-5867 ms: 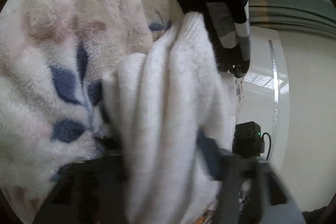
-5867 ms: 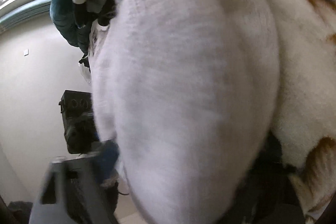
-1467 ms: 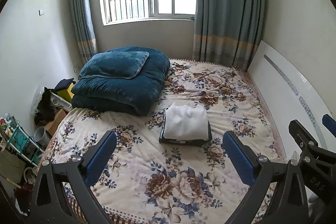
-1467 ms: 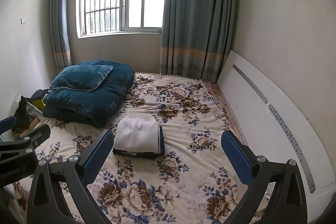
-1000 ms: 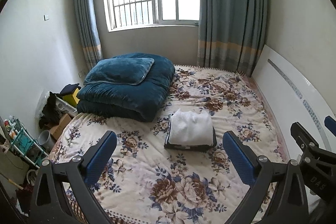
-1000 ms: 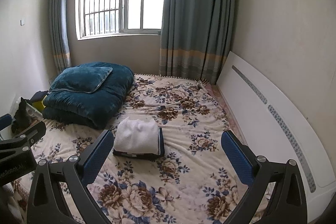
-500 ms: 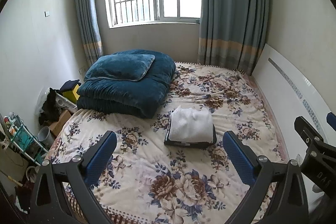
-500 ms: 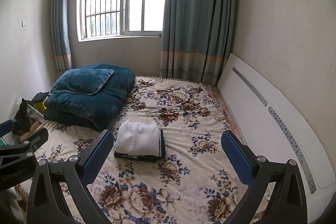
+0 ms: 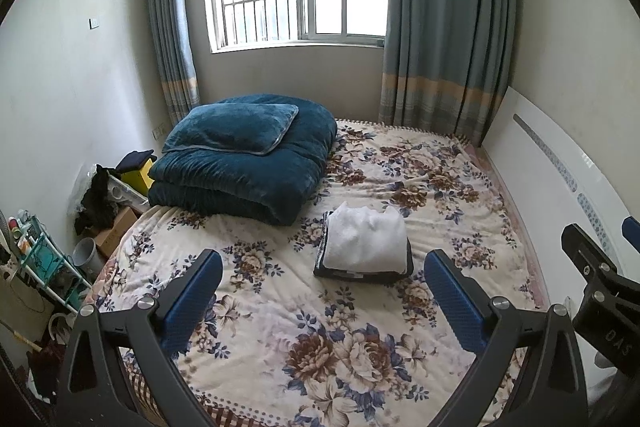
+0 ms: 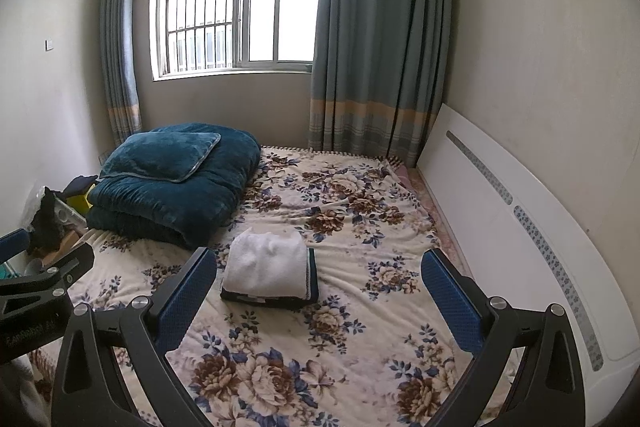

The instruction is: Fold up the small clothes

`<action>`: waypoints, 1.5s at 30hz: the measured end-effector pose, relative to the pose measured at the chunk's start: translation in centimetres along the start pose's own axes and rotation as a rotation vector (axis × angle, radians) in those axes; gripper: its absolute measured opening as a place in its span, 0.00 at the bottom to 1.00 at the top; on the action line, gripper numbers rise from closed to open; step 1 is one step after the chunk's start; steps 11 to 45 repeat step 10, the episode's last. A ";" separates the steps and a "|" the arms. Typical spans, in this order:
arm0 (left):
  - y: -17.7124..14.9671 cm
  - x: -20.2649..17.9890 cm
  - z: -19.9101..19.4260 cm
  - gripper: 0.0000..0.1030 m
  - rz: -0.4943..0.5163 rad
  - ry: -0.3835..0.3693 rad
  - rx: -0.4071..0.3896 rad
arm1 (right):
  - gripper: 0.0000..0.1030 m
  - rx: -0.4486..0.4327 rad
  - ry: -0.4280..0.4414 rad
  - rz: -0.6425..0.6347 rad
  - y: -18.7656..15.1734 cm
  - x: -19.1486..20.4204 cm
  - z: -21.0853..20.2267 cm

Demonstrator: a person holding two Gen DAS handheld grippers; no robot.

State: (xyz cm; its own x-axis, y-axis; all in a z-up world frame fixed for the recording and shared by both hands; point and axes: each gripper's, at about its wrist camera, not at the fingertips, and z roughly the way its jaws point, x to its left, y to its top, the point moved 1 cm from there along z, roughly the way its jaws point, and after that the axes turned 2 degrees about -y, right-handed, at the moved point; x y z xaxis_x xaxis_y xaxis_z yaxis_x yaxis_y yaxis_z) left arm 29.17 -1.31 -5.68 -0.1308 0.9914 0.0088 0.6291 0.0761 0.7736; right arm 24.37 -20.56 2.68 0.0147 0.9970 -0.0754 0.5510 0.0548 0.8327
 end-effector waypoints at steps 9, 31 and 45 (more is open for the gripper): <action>0.2 0.3 -0.4 1.00 -0.013 0.009 -0.016 | 1.00 -0.007 0.009 0.000 0.2 0.5 -0.1; 0.3 0.3 -0.4 1.00 -0.017 0.009 -0.009 | 1.00 -0.007 0.009 0.001 0.2 0.5 -0.1; 0.3 0.3 -0.4 1.00 -0.017 0.009 -0.009 | 1.00 -0.007 0.009 0.001 0.2 0.5 -0.1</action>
